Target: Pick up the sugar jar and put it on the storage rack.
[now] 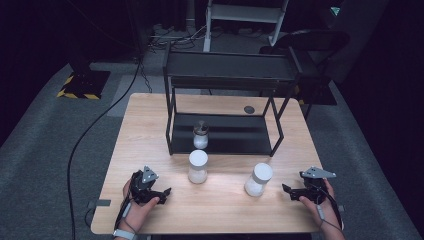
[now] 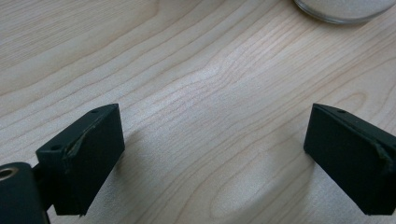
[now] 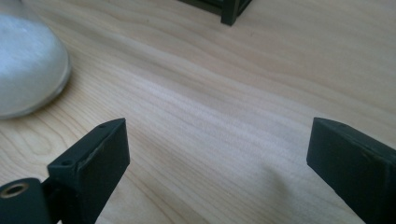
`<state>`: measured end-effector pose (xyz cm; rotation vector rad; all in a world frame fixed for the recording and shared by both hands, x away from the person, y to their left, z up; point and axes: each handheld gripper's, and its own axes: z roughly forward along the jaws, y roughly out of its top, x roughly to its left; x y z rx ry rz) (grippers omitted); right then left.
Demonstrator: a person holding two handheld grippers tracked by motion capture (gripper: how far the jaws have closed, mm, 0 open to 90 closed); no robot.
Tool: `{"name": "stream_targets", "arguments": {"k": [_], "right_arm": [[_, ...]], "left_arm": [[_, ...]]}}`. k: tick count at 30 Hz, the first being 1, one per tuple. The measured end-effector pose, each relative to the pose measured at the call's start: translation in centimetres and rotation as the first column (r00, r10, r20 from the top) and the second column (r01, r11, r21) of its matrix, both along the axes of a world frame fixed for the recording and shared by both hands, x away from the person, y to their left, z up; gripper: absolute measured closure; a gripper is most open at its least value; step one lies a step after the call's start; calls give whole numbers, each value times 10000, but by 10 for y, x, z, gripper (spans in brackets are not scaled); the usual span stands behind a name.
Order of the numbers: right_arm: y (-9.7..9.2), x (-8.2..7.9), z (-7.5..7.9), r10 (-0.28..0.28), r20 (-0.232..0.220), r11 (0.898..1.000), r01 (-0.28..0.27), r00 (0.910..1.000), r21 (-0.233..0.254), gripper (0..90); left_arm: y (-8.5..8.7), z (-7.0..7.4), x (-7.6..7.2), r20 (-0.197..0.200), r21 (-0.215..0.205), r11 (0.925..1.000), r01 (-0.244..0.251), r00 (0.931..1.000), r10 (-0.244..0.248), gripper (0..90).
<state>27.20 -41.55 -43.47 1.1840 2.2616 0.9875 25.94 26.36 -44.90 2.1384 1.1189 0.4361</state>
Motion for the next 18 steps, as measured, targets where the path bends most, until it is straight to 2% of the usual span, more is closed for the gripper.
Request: {"name": "stream_targets", "arguments": {"k": [8,11,18], "right_arm": [[-3,-3,20,-174,77,9981,169,9998,588,60],[-2,-4,30,-104,212,9983,92,9997,567,60],[-1,-4,53,20,323,9963,-47,9995,853,61]], "left_arm": [[0,0,0,-7,-4,10000,-1,10000,1,50],[0,0,0,-3,-5,10000,8,10000,-8,48],[0,0,1,-23,16,10000,21,10000,-21,40]]}}
